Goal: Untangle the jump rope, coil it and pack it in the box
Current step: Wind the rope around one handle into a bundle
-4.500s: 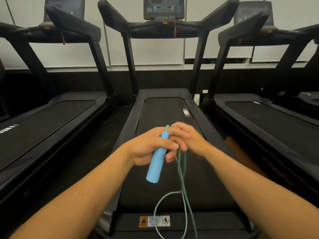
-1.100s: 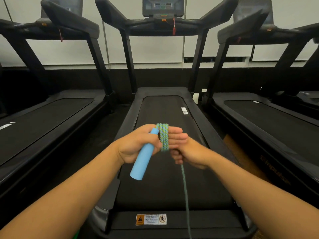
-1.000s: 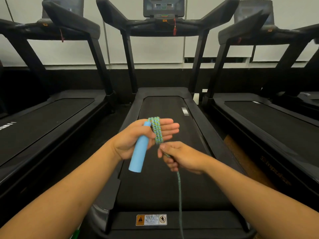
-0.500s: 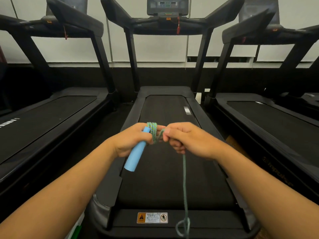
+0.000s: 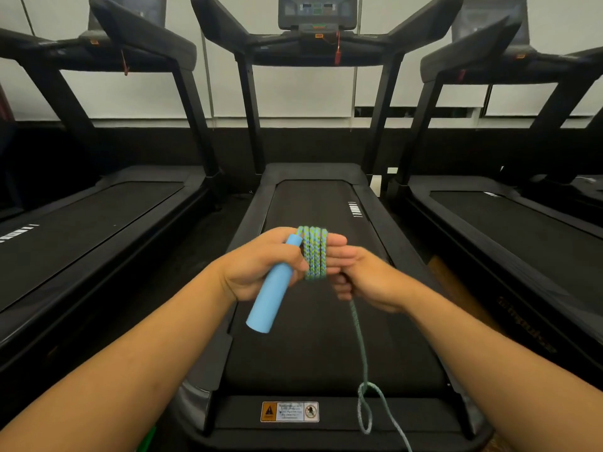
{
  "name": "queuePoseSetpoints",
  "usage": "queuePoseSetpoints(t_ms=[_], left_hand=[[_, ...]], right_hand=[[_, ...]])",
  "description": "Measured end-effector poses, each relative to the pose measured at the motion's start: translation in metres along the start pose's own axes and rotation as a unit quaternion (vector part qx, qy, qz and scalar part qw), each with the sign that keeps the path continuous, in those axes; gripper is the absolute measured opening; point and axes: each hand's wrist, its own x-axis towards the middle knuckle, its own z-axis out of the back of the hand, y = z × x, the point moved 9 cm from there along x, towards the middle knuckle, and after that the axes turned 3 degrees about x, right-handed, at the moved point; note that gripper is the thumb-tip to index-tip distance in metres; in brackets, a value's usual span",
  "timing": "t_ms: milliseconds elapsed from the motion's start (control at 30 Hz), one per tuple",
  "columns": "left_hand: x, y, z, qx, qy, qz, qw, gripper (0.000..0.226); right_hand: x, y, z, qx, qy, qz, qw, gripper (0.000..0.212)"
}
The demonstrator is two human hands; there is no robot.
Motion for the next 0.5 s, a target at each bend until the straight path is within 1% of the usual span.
queuePoseSetpoints(t_ms=[67, 133, 233, 333, 400, 433, 500], left_hand=[[0.001, -0.005, 0.011, -0.043, -0.019, -0.026, 0.999, 0.062], [0.001, -0.007, 0.025, -0.043, -0.04, -0.039, 0.997, 0.063], [-0.001, -0.008, 0.05, -0.045, -0.082, -0.051, 0.994, 0.065], [-0.004, -0.003, 0.079, -0.047, -0.167, -0.056, 0.983, 0.063], [-0.007, 0.004, 0.096, -0.02, -0.219, -0.048, 0.974, 0.063], [-0.009, 0.007, 0.101, 0.002, -0.233, -0.038, 0.972, 0.062], [-0.011, 0.018, 0.103, 0.051, -0.238, -0.004, 0.97, 0.058]], right_hand=[[-0.002, -0.008, -0.018, 0.002, 0.041, -0.021, 0.999, 0.03], [-0.006, -0.01, -0.033, -0.017, 0.086, -0.031, 0.996, 0.031], [-0.013, -0.006, -0.043, -0.09, 0.118, -0.044, 0.988, 0.033], [-0.02, 0.003, -0.047, -0.176, 0.142, -0.042, 0.973, 0.033], [-0.022, 0.015, -0.047, -0.185, 0.14, -0.023, 0.972, 0.031], [-0.022, 0.024, -0.045, -0.177, 0.132, -0.005, 0.975, 0.03], [-0.021, 0.045, -0.037, -0.148, 0.098, 0.039, 0.983, 0.03]])
